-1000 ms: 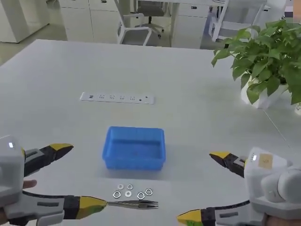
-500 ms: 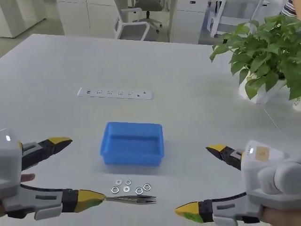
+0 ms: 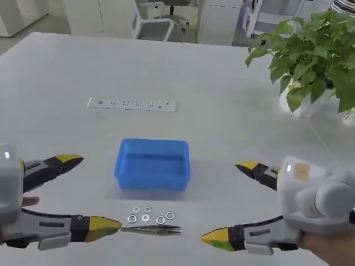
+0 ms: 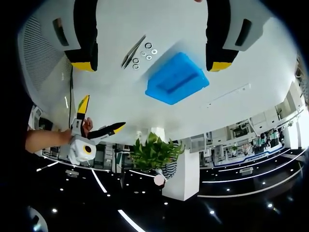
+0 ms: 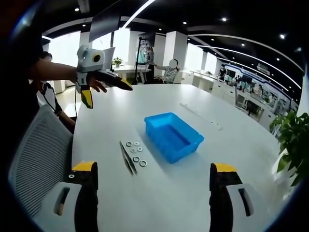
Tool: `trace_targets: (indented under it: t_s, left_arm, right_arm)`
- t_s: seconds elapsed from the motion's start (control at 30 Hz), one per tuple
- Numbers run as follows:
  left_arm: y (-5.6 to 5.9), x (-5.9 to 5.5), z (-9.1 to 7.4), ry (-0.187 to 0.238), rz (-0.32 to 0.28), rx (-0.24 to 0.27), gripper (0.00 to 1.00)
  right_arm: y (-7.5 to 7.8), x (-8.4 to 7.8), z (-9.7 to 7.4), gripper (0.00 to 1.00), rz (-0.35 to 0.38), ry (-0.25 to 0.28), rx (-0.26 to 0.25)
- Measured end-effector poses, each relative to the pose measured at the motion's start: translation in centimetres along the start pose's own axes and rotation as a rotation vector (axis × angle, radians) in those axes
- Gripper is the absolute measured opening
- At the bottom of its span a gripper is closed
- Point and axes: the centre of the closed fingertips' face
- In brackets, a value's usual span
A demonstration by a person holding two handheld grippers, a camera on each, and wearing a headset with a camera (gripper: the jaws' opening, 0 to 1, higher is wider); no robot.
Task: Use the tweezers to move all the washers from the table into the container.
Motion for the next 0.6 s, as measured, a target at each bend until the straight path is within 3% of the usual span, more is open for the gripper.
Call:
trace_targets:
  t_s: [0.33, 0.6]
  left_arm:
    - [0.0, -0.7, 0.9, -0.035, 0.027, -0.039, 0.94]
    - [0.4, -1.5, 1.8, -0.073, 0.048, -0.101, 0.84]
  right_arm:
    - [-0.2, 0.1, 0.8, 0.85, -0.051, -0.005, 0.045]
    - [-0.9, -0.2, 1.9, 0.74, -0.104, -0.023, 0.109]
Point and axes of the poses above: the centre of the closed fingertips' face, and the gripper's own axes: z roughly forward along the fingers, y roughly to its right, x roughly out of its top, and after that the axes turned 4 degrees about -x, right-handed
